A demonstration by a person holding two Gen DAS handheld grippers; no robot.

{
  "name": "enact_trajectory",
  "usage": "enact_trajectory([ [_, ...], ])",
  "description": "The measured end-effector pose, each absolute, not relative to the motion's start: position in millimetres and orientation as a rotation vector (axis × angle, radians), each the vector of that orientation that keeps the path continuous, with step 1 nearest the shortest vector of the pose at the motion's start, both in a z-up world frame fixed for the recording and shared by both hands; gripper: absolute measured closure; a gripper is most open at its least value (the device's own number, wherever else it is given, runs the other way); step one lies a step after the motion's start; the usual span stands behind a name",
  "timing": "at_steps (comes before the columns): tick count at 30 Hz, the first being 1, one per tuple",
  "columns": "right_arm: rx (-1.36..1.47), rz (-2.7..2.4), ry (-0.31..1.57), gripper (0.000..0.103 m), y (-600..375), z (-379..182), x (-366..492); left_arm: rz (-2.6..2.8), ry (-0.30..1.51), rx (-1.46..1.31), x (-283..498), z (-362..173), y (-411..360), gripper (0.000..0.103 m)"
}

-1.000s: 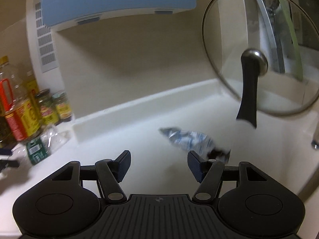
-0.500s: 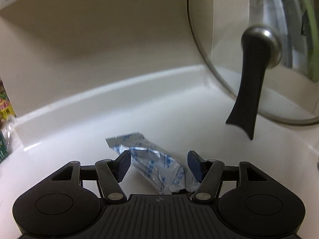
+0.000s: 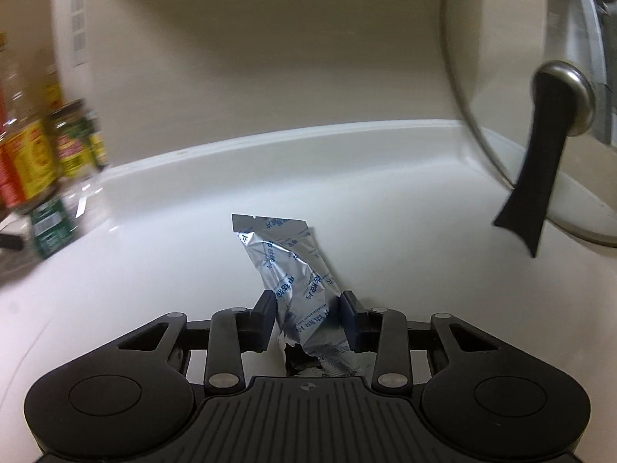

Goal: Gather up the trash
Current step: 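Grasp the clear green-label water bottle with the left tool while the right tool grasps the silver foil packet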

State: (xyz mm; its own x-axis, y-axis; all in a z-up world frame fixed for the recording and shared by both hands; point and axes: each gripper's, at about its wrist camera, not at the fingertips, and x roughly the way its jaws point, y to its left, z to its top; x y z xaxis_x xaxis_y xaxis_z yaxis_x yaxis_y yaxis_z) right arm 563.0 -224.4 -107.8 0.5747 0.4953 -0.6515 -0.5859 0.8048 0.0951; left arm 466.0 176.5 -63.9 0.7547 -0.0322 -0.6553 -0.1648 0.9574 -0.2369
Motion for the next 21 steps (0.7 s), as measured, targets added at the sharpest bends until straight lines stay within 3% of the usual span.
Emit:
enact_trajectory([
  [18,-0.189,0.818,0.734,0.065,-172.5,-89.5,526.5,0.159,0.721,-0.445,326.1,-62.1,165.0,0.064],
  [19,-0.196,0.820,0.737,0.061,-169.5,-88.3,523.7,0.159,0.725,-0.456,324.6,-62.3,165.5,0.064],
  [21,-0.216,0.816,0.744,0.042,-164.5,-87.7,522.6,0.152,0.723,-0.453,327.4,-62.1,166.0,0.062],
])
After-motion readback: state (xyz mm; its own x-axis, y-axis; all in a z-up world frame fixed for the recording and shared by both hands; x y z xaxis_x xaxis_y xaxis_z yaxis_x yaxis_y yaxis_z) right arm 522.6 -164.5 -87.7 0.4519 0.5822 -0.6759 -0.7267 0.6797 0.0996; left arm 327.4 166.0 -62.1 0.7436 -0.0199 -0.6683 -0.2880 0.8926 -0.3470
